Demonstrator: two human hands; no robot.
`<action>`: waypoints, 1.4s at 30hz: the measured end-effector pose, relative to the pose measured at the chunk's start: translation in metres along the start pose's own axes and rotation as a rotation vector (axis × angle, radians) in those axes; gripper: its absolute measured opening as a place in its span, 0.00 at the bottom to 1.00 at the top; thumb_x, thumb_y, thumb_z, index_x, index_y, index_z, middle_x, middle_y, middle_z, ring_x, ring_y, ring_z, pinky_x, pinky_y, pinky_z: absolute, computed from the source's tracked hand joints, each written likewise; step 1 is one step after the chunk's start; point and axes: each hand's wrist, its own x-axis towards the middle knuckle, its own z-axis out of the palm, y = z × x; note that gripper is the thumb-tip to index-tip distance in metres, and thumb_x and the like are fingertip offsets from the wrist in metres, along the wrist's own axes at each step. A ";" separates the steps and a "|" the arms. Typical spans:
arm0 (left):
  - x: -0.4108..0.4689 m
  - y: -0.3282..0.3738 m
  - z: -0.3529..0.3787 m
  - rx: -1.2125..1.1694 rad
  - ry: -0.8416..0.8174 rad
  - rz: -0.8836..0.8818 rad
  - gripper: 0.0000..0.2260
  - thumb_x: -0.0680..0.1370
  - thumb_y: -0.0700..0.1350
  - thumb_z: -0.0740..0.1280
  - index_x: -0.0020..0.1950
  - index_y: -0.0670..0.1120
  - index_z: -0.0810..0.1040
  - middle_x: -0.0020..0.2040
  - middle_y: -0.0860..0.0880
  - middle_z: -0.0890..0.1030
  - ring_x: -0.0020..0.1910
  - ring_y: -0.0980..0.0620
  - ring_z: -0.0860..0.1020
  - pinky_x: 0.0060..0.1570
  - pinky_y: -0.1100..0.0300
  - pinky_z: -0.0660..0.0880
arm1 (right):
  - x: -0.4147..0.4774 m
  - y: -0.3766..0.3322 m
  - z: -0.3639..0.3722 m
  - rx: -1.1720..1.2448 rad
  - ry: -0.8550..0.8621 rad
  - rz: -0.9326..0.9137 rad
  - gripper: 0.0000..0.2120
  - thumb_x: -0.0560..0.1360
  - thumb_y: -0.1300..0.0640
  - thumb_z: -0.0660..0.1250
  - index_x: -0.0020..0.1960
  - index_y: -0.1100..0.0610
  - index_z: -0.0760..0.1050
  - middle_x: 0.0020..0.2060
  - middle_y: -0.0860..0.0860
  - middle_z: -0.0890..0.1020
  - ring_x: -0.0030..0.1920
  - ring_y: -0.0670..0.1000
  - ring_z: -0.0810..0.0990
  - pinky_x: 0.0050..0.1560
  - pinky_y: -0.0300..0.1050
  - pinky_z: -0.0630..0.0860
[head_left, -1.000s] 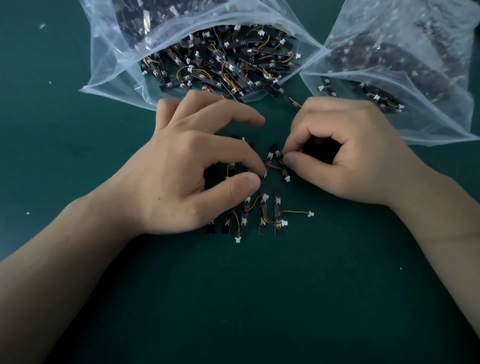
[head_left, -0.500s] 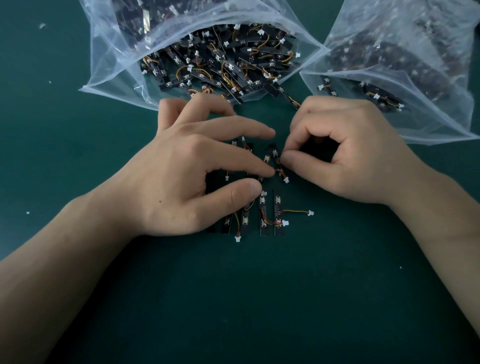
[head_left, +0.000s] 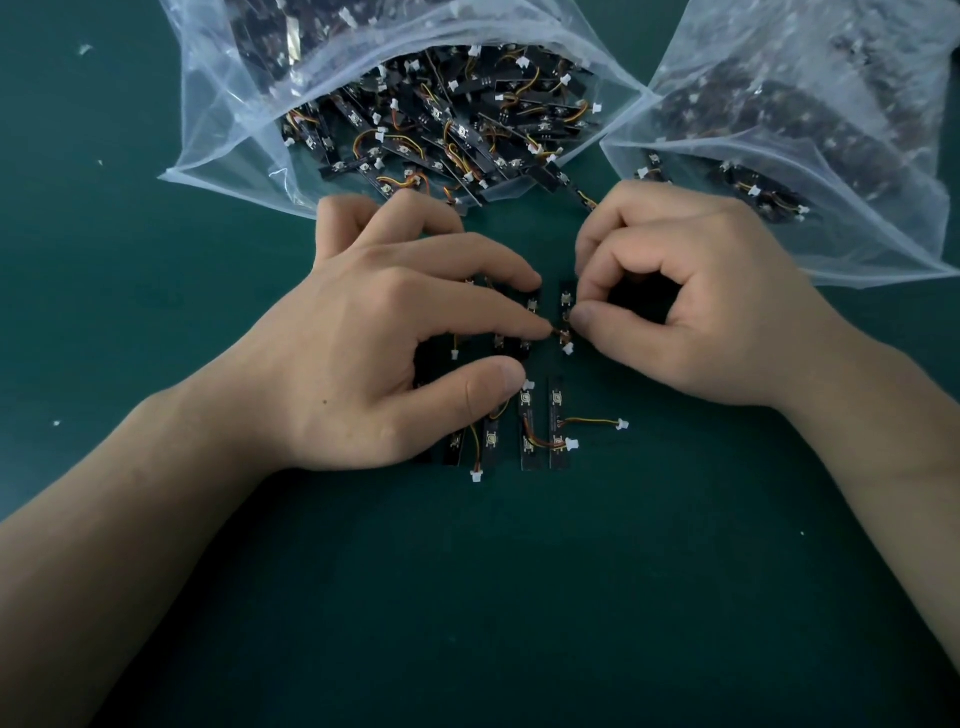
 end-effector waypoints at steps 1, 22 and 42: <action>0.000 0.000 0.000 -0.001 -0.001 0.000 0.19 0.81 0.61 0.60 0.63 0.58 0.85 0.68 0.60 0.79 0.66 0.49 0.70 0.66 0.37 0.59 | 0.000 0.000 -0.001 0.003 -0.007 -0.002 0.07 0.75 0.52 0.72 0.39 0.53 0.81 0.47 0.47 0.80 0.45 0.52 0.80 0.45 0.56 0.76; 0.000 0.000 0.000 -0.015 -0.021 0.014 0.19 0.80 0.63 0.61 0.63 0.58 0.85 0.68 0.60 0.78 0.66 0.49 0.70 0.66 0.45 0.57 | 0.001 0.001 0.002 -0.061 0.025 0.030 0.08 0.78 0.54 0.70 0.55 0.49 0.86 0.48 0.46 0.79 0.46 0.51 0.79 0.45 0.58 0.77; 0.000 0.001 0.000 -0.016 -0.020 0.015 0.18 0.80 0.62 0.61 0.62 0.58 0.86 0.68 0.60 0.78 0.65 0.49 0.70 0.65 0.43 0.58 | 0.001 0.001 0.001 -0.030 0.007 0.032 0.06 0.78 0.52 0.72 0.52 0.48 0.86 0.47 0.44 0.79 0.46 0.50 0.80 0.45 0.57 0.77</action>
